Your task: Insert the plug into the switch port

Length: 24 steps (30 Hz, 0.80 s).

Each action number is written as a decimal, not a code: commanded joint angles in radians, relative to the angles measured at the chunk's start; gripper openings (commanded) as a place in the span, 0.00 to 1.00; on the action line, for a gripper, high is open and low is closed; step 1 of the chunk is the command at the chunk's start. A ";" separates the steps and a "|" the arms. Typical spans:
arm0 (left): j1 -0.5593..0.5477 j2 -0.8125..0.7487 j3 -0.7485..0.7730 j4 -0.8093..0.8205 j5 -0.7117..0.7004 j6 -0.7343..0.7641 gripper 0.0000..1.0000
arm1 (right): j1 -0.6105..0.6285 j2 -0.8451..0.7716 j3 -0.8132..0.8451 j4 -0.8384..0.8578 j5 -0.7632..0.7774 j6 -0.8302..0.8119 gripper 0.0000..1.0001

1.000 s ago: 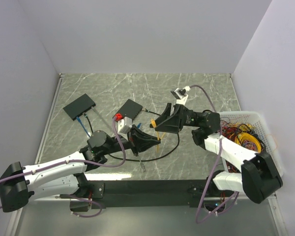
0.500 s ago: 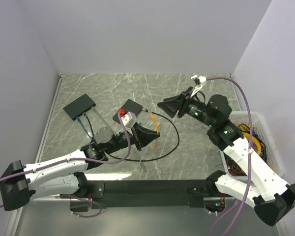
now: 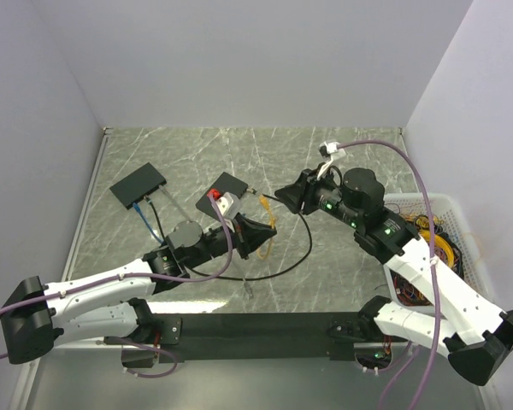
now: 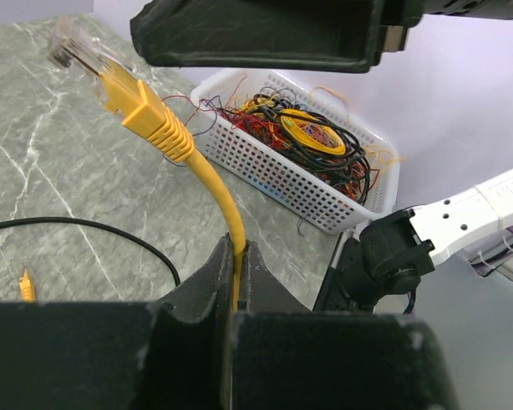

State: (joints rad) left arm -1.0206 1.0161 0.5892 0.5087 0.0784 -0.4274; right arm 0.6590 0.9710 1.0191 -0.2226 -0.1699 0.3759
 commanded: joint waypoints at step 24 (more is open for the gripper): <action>-0.006 0.027 0.043 0.036 -0.022 0.009 0.01 | 0.063 0.028 -0.028 0.126 -0.172 -0.002 0.46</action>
State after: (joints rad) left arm -1.0206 1.0382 0.5896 0.5102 0.0578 -0.4282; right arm 0.7059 0.9974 0.9928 -0.1364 -0.3412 0.3771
